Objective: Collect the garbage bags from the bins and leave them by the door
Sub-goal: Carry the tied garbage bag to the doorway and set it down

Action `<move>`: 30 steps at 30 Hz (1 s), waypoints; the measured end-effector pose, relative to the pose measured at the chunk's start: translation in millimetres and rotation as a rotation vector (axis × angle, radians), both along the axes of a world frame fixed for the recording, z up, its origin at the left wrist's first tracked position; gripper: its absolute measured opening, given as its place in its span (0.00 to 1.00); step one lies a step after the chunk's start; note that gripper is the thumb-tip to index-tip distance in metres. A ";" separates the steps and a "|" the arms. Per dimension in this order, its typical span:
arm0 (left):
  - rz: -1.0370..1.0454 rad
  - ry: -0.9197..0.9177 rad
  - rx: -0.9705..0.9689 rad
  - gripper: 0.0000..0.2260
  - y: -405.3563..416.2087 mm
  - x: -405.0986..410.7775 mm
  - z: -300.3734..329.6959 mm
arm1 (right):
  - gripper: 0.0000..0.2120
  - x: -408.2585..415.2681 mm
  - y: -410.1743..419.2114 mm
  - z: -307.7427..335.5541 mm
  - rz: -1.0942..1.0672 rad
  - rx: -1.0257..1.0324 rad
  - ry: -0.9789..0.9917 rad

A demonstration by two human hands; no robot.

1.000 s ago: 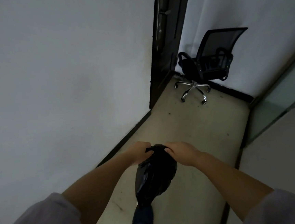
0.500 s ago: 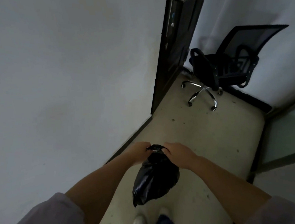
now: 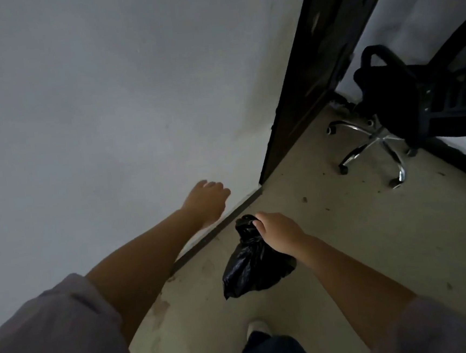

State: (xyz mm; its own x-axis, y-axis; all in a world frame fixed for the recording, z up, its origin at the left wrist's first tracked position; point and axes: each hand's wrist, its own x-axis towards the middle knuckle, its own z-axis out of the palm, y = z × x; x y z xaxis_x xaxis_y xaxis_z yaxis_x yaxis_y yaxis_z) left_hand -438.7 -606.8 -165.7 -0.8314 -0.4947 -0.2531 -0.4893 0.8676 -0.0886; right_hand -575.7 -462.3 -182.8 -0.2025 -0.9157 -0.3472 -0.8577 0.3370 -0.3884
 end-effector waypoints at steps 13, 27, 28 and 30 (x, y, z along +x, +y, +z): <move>-0.399 -0.314 -1.036 0.25 -106.1 37.9 -115.2 | 0.12 -18.1 -64.4 -230.9 -0.028 -0.189 0.130; -0.270 -0.291 -0.898 0.23 -83.9 32.4 -100.6 | 0.22 -19.5 -85.5 -225.2 0.201 0.086 0.310; -0.249 -0.244 -0.830 0.22 -77.1 30.1 -91.6 | 0.22 -18.6 -90.4 -203.3 0.233 0.111 0.322; -0.215 -0.172 -0.608 0.22 -61.2 27.1 -65.0 | 0.20 -16.4 -102.2 -155.5 0.290 0.159 0.331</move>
